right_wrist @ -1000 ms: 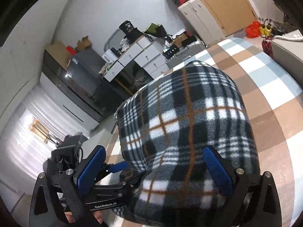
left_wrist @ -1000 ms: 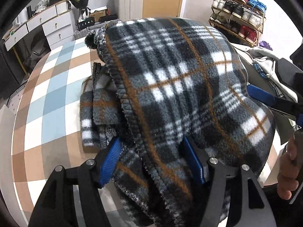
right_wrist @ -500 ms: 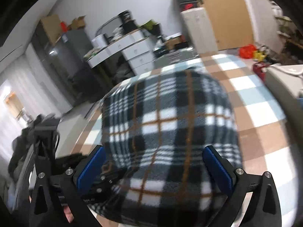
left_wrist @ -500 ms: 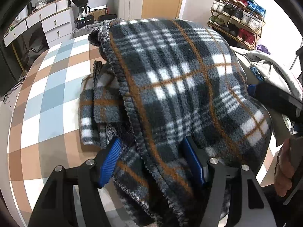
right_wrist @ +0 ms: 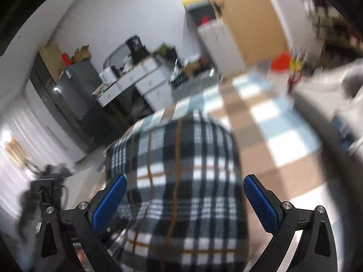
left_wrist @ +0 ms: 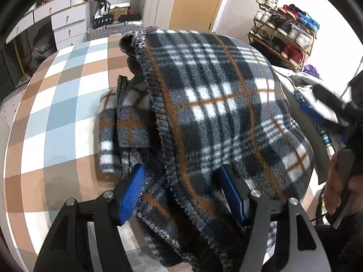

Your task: Fold large clothes

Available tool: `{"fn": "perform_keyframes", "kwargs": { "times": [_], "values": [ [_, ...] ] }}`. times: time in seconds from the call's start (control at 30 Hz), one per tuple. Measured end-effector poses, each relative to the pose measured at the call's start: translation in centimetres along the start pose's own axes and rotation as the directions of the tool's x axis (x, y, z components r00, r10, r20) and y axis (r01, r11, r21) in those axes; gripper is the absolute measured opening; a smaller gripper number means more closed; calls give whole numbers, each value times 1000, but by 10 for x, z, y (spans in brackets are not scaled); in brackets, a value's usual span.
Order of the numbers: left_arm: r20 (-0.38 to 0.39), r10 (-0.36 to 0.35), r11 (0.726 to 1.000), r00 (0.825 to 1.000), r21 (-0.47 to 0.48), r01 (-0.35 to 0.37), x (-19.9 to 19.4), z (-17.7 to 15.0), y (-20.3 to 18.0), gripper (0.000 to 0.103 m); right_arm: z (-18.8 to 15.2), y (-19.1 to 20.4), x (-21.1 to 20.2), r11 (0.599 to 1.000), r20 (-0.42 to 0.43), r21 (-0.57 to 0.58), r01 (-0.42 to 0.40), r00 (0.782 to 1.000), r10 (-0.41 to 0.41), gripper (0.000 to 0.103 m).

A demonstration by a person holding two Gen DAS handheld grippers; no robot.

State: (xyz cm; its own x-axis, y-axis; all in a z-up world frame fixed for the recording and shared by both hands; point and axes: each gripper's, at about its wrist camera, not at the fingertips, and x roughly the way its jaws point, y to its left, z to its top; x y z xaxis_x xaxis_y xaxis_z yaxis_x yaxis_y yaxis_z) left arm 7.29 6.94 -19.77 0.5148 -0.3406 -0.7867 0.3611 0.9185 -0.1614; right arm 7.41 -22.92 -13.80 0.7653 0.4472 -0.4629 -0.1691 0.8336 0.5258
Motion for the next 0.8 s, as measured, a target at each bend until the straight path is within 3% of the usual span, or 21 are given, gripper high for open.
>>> {"fn": "perform_keyframes", "kwargs": {
  "times": [0.1, 0.33, 0.43, 0.53, 0.57, 0.67, 0.8],
  "values": [
    [-4, 12, 1000, 1000, 5, -12, 2, 1, -2, 63, -5, -6, 9, 999, -55, 22, -37, 998, 39, 103],
    [-4, 23, 999, 1000, 49, -23, 5, 3, -6, 64, -10, -7, 25, 999, -114, -44, 16, 993, -21, 103],
    [23, 10, 999, 1000, 40, -11, -3, 4, -3, 64, -7, -9, 27, 999, -117, -41, 25, 993, -30, 103],
    [62, 53, 998, 997, 13, -54, -13, 8, 7, 64, -1, -21, 31, 1000, -154, 15, 22, 988, -20, 103],
    [40, 38, 999, 998, -14, -37, -13, 9, 13, 67, 2, -26, 36, 999, -180, 37, 17, 984, -10, 103],
    [-49, -101, 989, 994, -113, 95, -1, 11, 35, 69, 4, -35, 43, 998, -234, 70, 2, 972, 14, 103],
    [-158, -264, 952, 952, -204, 230, 27, 13, 53, 73, 5, -51, 58, 990, -323, 132, -52, 942, 92, 103]
  ]
}}
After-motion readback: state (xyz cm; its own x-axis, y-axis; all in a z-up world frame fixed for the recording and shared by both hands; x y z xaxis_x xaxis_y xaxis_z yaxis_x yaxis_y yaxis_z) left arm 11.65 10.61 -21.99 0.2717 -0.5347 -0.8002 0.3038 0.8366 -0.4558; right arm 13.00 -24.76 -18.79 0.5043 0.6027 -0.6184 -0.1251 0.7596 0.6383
